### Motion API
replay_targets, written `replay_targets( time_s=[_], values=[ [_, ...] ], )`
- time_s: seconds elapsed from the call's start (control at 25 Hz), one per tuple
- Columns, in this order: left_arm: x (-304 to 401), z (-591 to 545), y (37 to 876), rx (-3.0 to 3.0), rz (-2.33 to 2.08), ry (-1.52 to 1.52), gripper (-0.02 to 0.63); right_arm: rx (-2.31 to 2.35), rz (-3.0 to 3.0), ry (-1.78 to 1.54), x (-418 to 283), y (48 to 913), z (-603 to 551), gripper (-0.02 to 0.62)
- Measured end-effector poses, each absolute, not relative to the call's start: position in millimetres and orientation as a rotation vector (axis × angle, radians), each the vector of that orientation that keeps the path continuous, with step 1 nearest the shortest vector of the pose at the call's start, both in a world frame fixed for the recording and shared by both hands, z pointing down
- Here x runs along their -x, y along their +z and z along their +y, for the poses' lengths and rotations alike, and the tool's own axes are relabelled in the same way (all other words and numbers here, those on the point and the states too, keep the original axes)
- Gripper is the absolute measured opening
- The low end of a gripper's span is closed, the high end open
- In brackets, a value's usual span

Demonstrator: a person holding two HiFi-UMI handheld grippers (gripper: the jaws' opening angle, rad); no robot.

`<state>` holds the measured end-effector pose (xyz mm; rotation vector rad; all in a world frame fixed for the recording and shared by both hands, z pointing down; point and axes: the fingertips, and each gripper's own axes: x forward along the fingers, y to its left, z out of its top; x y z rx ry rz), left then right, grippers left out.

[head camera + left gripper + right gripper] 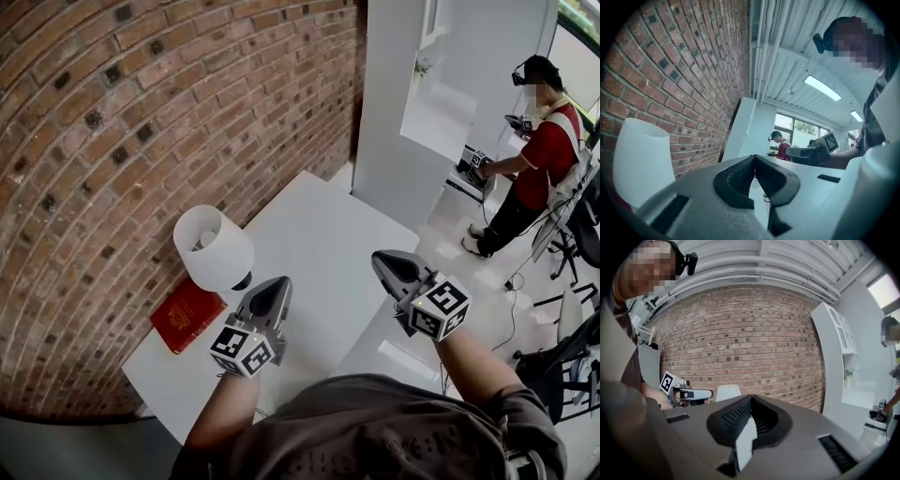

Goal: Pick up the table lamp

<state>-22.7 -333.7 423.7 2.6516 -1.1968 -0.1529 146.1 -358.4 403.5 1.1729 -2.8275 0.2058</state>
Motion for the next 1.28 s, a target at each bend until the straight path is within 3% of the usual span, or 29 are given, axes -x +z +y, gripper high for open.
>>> replay_targets(
  time_s=[0.4, 0.44, 0.48, 0.52, 0.6, 1.28],
  values=[
    [21, -339, 430, -2.65, -1.194, -0.155, -0.001, -1.128, -2.827, 0.226, -141, 410, -375, -0.005],
    [19, -339, 431, -2.655, -1.195, -0.145, 0.039, -1.125, -2.829, 0.223, -142, 409, -375, -0.005],
    [18, -338, 433, -2.658, -1.202, -0.13, 0.166, -1.122, -2.831, 0.221, -143, 409, -374, -0.005],
    [17, -338, 437, -2.657, -1.219, -0.112, 0.231, -1.12, -2.831, 0.22, -145, 410, -374, -0.006],
    [22, -338, 449, -2.64, -1.27, -0.078, 0.258, -1.114, -2.835, 0.225, -146, 411, -375, -0.005],
    [152, -367, 618, -2.327, -1.622, 0.091, 0.267, -1.018, -2.822, 0.247, -84, 497, -431, -0.005]
  ],
)
